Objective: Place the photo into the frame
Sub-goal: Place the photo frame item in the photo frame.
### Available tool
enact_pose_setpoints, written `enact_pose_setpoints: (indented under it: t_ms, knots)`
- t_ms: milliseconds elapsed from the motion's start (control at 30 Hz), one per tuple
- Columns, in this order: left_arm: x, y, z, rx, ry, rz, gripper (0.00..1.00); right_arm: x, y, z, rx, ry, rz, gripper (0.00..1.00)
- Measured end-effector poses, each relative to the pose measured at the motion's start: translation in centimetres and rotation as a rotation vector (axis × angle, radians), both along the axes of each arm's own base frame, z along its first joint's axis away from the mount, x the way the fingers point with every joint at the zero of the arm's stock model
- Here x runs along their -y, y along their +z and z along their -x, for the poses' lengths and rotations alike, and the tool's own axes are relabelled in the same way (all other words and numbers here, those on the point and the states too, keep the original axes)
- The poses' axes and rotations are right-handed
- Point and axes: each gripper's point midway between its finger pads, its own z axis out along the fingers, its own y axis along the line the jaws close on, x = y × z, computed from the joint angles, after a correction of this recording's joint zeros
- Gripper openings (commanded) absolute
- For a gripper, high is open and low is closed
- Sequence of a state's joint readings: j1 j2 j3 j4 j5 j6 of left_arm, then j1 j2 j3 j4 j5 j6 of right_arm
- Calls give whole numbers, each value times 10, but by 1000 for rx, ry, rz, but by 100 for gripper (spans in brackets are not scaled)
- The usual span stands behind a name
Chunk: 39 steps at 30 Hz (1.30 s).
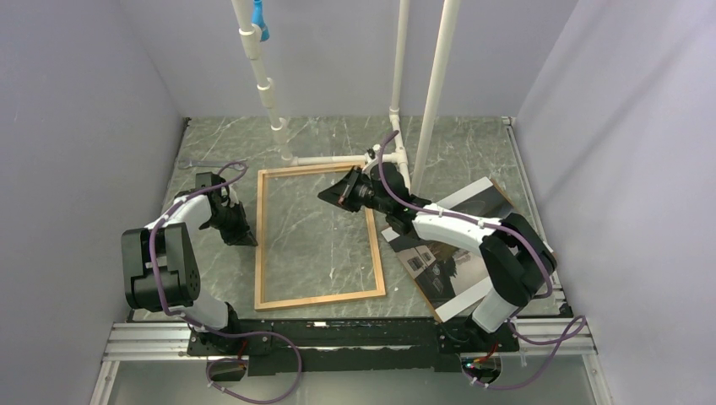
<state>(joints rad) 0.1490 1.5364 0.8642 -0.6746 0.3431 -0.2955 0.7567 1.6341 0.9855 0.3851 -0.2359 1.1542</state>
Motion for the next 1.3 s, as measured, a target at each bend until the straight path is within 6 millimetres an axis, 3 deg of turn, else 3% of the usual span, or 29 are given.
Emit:
enact_pose_setpoints:
  t_ms: [433,1067,1300]
  knots:
    - [0,0,0,2,-8,-6,0,21,-33,0,-17,-55,74,0]
    - [0,0,0,4,-19,-18,0,35,-44,-4,33,-78,165,0]
    - [0,0,0,3,-21,-20,0,44,-69,5,-4,-78,210,2]
